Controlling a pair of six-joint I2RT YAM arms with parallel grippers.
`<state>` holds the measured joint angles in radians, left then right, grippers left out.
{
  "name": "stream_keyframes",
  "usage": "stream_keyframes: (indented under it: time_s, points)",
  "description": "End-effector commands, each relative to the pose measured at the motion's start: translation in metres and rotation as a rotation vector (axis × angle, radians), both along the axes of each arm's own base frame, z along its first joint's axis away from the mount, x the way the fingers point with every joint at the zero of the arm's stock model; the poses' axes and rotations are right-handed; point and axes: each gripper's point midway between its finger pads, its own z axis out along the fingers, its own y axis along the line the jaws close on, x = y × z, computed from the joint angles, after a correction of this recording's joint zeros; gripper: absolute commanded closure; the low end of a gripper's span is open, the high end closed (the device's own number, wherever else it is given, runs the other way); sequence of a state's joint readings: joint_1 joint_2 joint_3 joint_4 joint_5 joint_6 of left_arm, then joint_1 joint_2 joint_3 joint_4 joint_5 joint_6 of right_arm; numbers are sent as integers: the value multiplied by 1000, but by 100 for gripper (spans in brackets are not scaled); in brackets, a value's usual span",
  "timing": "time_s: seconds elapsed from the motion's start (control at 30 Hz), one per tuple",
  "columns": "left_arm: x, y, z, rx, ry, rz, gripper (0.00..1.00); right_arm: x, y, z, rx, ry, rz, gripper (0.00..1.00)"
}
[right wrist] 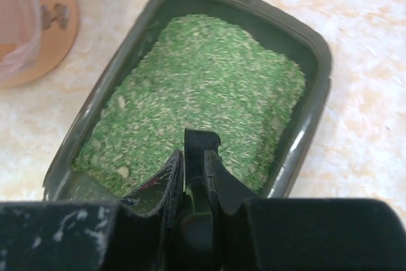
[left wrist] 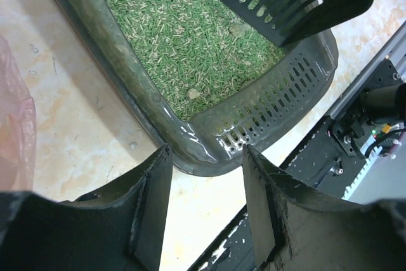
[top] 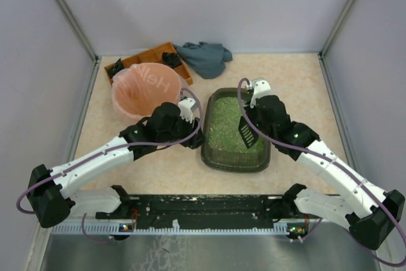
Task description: Clean the litter box
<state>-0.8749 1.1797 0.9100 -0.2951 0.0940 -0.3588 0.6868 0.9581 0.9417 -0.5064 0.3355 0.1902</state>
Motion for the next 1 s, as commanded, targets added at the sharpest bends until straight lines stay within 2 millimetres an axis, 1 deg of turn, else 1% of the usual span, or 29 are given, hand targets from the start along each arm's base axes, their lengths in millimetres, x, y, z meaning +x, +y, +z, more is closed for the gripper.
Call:
stream_keyframes:
  time_s: [0.0, 0.1, 0.27, 0.33, 0.43, 0.63, 0.77, 0.97]
  points:
    - [-13, -1, -6, -4, 25, -47, 47, -1, 42, 36, 51, -99, 262, 100]
    - [-17, 1, -3, -35, 14, -53, 47, -2, 65, 34, 72, -96, 414, 100]
    - [-21, 7, 6, -54, -2, -48, 48, -3, 88, 34, 146, -34, 627, 100]
    - [-21, 9, 7, -53, -9, -45, 48, -4, 92, 32, 161, -8, 692, 100]
    - [-21, 11, 8, -52, -17, -41, 48, -5, 98, 20, 168, 57, 777, 100]
    - [-22, 8, 9, -54, -12, -56, 48, -10, 111, 3, 244, 165, 934, 100]
    - [-23, 8, 9, -57, -13, -60, 48, -10, 117, -10, 264, 229, 1003, 100]
    - [-23, 9, 11, -54, -20, -57, 48, -9, 120, -28, 320, 327, 1042, 100]
